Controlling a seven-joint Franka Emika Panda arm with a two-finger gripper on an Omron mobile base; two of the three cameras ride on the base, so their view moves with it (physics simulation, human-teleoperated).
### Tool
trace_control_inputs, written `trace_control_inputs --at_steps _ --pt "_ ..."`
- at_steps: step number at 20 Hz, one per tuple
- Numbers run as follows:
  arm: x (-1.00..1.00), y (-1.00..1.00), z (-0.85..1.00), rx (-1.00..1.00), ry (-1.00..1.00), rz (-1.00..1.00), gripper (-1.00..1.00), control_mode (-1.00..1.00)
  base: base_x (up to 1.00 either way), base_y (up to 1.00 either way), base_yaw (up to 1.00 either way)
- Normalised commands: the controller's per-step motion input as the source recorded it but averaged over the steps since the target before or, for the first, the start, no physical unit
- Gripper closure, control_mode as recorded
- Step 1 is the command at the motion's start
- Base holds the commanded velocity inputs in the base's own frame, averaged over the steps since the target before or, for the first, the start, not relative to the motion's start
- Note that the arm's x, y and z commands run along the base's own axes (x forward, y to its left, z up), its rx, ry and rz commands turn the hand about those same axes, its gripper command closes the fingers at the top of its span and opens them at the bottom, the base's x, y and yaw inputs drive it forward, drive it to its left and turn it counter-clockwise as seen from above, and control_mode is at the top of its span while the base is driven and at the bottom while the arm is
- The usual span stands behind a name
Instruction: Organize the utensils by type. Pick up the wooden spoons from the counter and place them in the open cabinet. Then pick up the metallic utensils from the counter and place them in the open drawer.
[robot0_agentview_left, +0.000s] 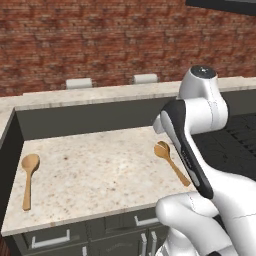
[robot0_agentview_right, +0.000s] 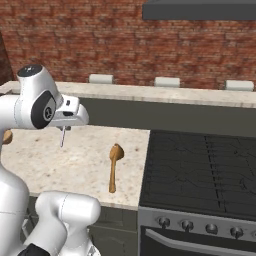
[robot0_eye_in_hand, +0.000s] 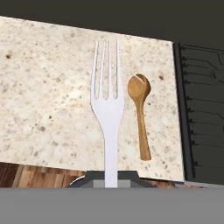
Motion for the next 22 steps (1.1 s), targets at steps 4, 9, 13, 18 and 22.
trace_control_inputs --at_steps 4,9,13,18,22 --pt "0.0 0.0 0.0 0.0 0.0 0.0 1.0 -1.0 0.0 0.0 0.0" --pt "0.0 0.0 0.0 0.0 0.0 0.0 1.0 -1.0 0.0 0.0 0.0" --pt "0.0 0.0 0.0 0.0 0.0 0.0 1.0 -1.0 0.0 0.0 0.0" --pt "0.0 0.0 0.0 0.0 0.0 0.0 1.0 1.0 0.0 0.0 0.0" --pt "0.0 0.0 0.0 0.0 0.0 0.0 1.0 1.0 -0.36 -0.01 -0.11"
